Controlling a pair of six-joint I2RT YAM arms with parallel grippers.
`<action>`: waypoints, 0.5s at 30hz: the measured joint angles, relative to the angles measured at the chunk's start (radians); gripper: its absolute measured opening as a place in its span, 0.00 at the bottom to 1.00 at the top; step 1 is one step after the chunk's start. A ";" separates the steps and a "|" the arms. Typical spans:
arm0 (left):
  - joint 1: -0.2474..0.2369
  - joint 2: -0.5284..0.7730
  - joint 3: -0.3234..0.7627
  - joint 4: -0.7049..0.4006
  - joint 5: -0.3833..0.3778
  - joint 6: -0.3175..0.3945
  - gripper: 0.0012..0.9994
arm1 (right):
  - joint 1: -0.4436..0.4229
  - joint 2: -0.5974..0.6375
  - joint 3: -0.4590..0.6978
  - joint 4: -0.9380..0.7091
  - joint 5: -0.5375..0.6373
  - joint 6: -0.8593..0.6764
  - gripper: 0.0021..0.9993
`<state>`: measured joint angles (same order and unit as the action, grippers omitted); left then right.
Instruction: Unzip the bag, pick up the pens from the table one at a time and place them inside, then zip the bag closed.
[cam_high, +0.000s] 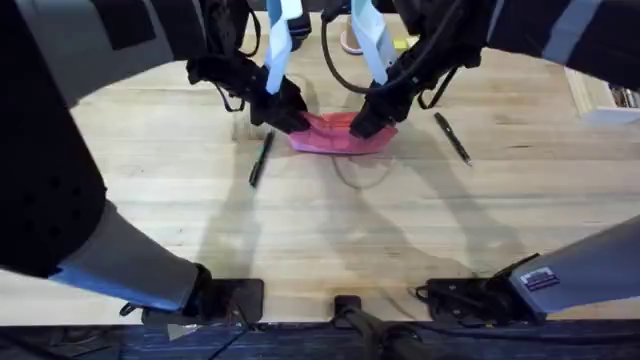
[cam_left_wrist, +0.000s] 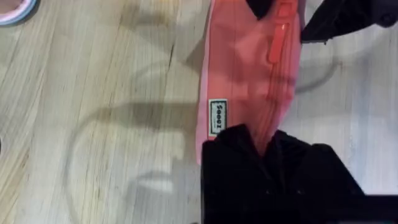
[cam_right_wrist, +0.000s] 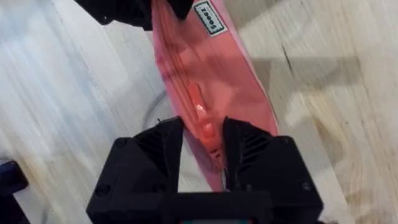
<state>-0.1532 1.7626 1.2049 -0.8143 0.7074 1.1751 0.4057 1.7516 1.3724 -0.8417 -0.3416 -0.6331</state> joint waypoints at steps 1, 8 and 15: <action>0.000 0.000 0.000 0.000 0.000 0.000 0.04 | 0.000 0.000 0.000 0.000 0.000 0.000 0.38; 0.000 0.000 0.000 0.000 0.000 0.000 0.04 | 0.000 0.000 0.000 0.000 -0.003 0.000 0.29; 0.000 0.000 0.000 0.000 0.000 0.000 0.04 | 0.000 0.000 0.000 0.000 -0.003 0.000 0.29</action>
<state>-0.1532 1.7626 1.2049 -0.8143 0.7074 1.1751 0.4057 1.7518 1.3724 -0.8417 -0.3450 -0.6331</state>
